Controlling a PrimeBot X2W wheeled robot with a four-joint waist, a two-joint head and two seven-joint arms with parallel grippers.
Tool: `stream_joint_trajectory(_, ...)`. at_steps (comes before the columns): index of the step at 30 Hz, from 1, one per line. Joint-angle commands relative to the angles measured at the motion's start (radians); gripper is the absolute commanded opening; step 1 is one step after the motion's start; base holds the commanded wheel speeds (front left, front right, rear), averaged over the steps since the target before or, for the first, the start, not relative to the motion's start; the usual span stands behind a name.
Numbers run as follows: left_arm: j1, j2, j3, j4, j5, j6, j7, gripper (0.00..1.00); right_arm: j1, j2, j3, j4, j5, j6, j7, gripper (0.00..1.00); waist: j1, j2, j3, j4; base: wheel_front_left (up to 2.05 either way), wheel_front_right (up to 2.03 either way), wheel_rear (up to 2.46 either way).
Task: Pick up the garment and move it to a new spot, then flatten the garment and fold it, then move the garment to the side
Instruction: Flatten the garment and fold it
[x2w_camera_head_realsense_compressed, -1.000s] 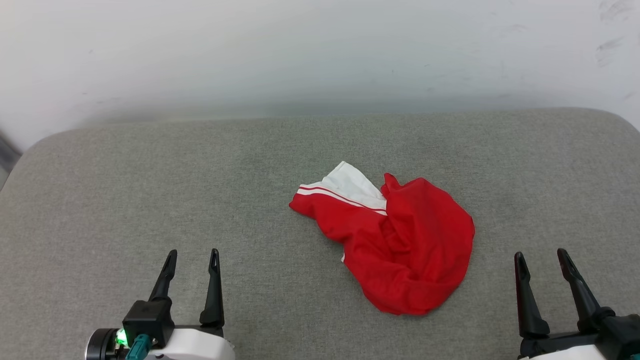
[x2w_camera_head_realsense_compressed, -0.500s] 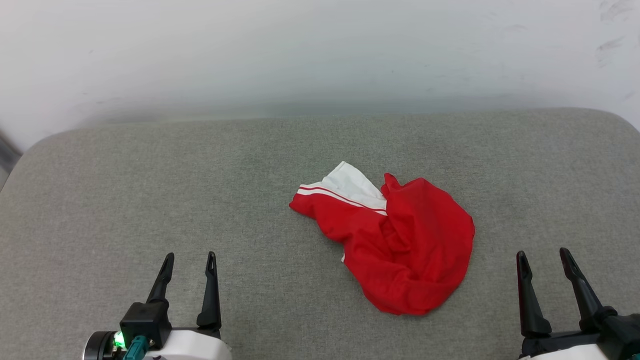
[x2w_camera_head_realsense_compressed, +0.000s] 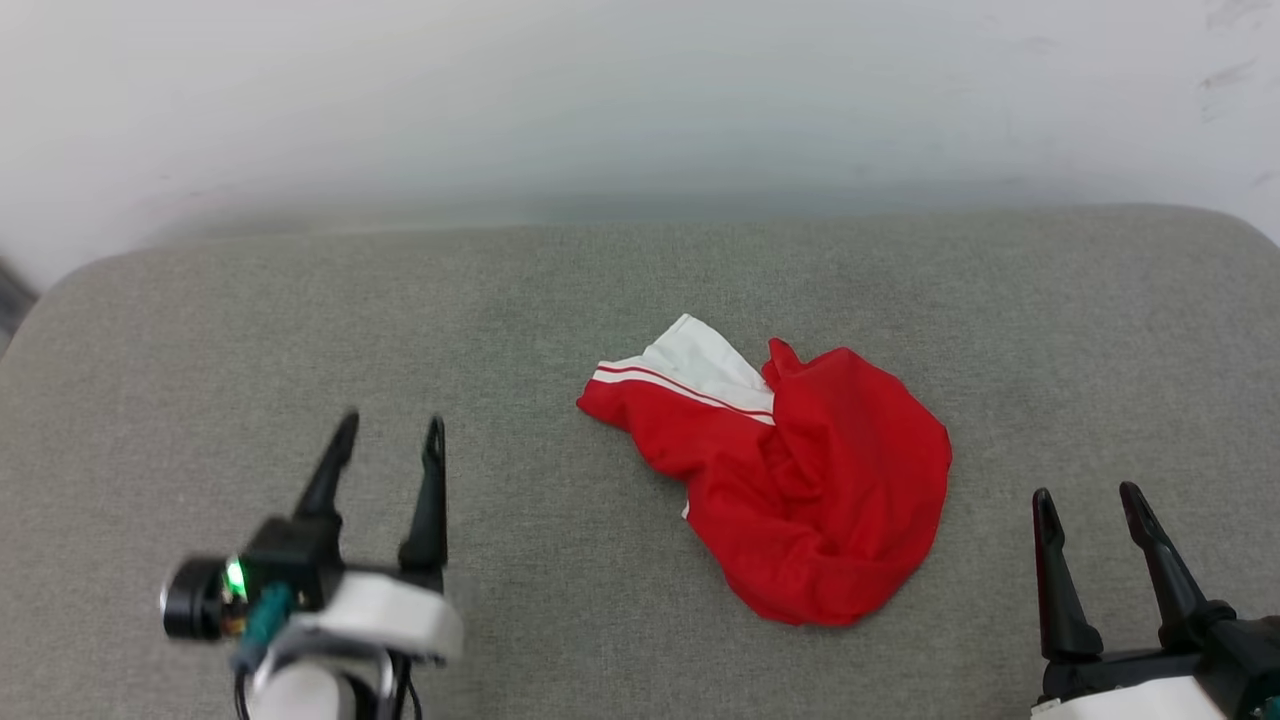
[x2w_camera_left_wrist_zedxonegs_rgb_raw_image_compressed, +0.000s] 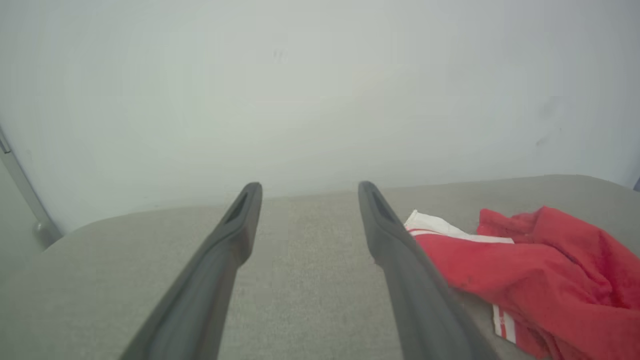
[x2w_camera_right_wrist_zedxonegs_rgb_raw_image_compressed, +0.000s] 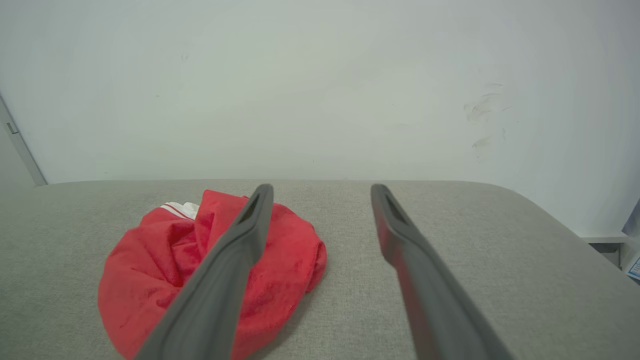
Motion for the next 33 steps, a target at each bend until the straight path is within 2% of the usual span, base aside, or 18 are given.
stream_joint_trajectory(1,-0.032,0.011,0.002,0.0,0.004,-0.004,-0.003,1.0,-0.012,0.002,0.001,-0.003,-0.002,0.0,-0.002,1.0,0.0,0.0,0.006,-0.002,0.0,0.0,0.0)
stream_joint_trajectory(11,-0.425,0.108,-0.083,0.13,0.022,-0.061,-0.001,1.0,-0.054,0.002,0.016,-0.017,-0.01,0.0,-0.002,1.0,0.0,0.0,0.086,-0.039,0.0,0.0,0.0)
stream_joint_trajectory(16,-0.649,0.153,-0.163,0.235,-0.025,-0.068,0.09,1.0,-0.084,0.001,0.014,-0.025,-0.004,0.0,-0.002,1.0,0.0,0.0,0.147,-0.065,0.0,0.0,0.0)
stream_joint_trajectory(24,-0.956,0.244,-0.463,0.361,-0.261,-0.068,0.384,1.0,-0.139,0.002,0.016,-0.036,0.001,0.0,-0.002,1.0,0.0,0.0,0.253,-0.101,0.0,0.0,0.0)
stream_joint_trajectory(33,-1.189,0.319,-0.798,0.408,-0.574,-0.069,0.778,1.0,-0.197,0.001,0.03,-0.04,0.022,0.0,-0.002,1.0,0.0,0.0,0.351,-0.146,0.0,0.0,0.0)
